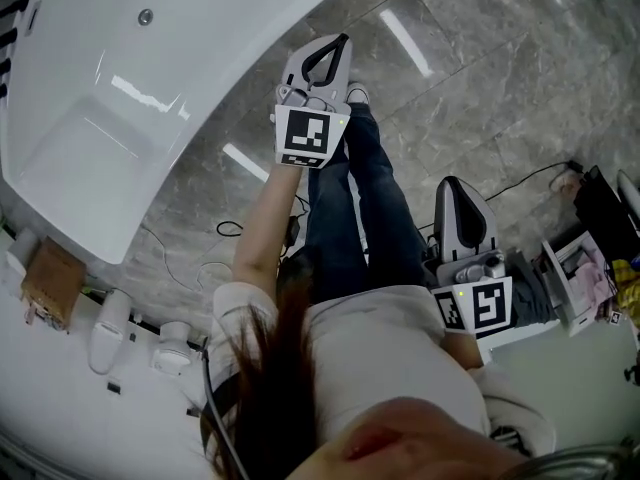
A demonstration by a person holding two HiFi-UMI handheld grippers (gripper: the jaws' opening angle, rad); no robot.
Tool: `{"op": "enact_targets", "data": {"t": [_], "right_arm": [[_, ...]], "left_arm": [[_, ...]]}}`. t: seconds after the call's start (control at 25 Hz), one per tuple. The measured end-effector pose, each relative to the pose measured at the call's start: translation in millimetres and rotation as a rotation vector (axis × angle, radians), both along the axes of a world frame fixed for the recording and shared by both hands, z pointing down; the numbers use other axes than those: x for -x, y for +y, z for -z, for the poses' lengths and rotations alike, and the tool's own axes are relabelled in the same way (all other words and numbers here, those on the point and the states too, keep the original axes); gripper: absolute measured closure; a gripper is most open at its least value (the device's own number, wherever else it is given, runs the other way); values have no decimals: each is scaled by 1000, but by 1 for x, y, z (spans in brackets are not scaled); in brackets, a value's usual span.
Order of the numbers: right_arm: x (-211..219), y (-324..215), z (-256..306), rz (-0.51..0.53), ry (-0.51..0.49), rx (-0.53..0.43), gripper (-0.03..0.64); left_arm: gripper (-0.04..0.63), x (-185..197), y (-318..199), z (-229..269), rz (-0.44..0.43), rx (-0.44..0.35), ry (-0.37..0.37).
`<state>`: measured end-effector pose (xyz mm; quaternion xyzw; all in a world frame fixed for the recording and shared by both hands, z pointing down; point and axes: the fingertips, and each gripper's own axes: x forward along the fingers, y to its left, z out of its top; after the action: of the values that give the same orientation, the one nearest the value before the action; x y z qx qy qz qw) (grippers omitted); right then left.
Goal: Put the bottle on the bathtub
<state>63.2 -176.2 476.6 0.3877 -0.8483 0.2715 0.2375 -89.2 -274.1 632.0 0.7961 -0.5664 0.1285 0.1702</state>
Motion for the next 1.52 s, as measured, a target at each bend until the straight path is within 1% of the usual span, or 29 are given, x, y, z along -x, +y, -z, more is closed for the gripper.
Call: {"op": "enact_targets", "data": {"t": [0.2,0.36,0.52,0.6,0.72,0.88,1.0,1.12,1.28,1.4,1.52], "right_arm": [[6,2,11,40,5,-30,603],[7,1,25,68,34,-66,603],[14,-2,53,99,36,-133,603],[14,-2,68,107,31,-163,603],[15,3,86,115,33,-173,603],[20,7,110,122,5,-155,603],[22,6,132,137,-14,-177,604],[21,6,146,144,-23,-202,603],[21,4,165,142,-45,-242,603],[22,15,177,134,-41,-242,603],[29,9,189,135,-47,-253,603]], "left_arm": [[581,22,2,37,64,-47,17],[581,38,9,79,114,-86,30],[581,55,17,129,157,-134,31],[581,58,20,154,161,-163,23],[581,57,30,189,147,-191,16],[581,57,42,235,154,-228,29],[581,57,49,268,169,-268,45],[581,60,61,289,190,-287,42],[581,76,75,313,257,-312,37],[581,89,95,327,294,-309,46],[581,108,104,344,341,-320,47]]}}
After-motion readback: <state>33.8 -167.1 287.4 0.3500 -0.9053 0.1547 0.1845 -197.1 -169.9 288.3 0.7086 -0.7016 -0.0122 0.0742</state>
